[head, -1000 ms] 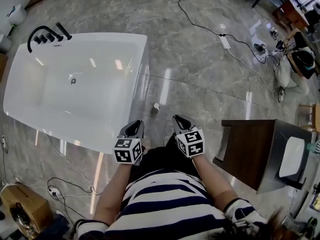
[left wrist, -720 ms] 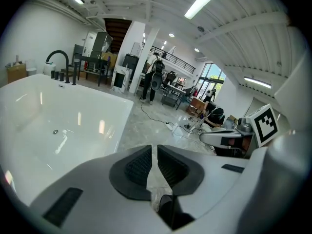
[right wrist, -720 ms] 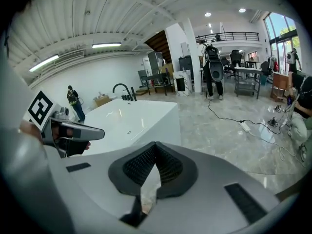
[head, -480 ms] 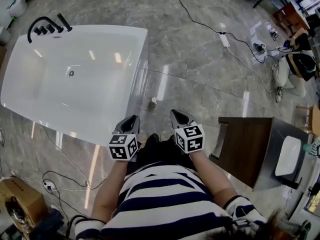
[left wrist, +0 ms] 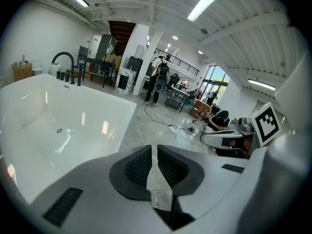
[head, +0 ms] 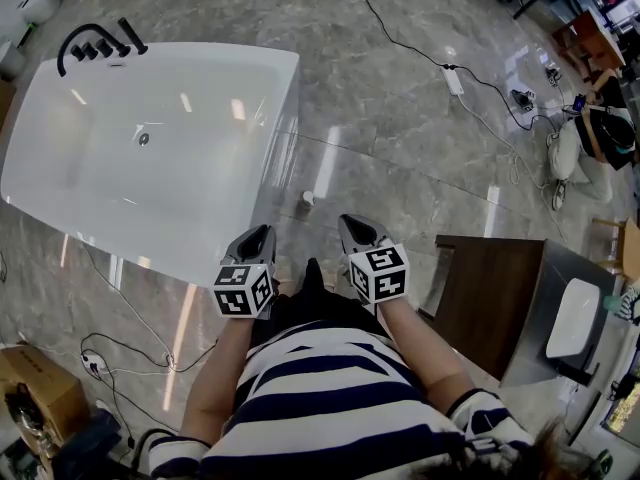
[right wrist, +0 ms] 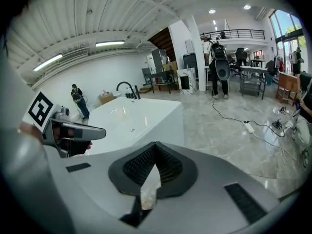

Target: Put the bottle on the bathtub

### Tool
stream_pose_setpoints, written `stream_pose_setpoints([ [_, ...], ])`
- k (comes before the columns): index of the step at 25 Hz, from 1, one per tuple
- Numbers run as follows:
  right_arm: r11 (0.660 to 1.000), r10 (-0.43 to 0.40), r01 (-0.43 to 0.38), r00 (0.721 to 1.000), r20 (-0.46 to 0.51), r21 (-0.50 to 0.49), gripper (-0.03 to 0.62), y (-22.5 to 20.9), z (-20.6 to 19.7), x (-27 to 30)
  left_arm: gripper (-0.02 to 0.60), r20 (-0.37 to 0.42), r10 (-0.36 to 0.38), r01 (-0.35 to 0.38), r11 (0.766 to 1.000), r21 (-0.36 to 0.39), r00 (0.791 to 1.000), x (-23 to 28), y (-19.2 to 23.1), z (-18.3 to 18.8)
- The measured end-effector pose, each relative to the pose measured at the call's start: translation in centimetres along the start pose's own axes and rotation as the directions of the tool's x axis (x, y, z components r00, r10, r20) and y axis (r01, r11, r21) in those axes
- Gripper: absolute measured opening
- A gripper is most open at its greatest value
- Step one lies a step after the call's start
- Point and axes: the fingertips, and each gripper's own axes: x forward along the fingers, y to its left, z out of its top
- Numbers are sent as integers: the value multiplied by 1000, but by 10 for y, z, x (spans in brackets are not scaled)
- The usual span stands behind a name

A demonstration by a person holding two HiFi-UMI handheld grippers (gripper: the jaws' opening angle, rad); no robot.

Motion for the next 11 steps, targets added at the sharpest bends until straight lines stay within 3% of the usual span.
stream_pose_setpoints([
  [11,1000,20,-20,1000,-10,20,26,7,2,7,49,-1,8,-8,1000,-16,1000,-1,4,2],
])
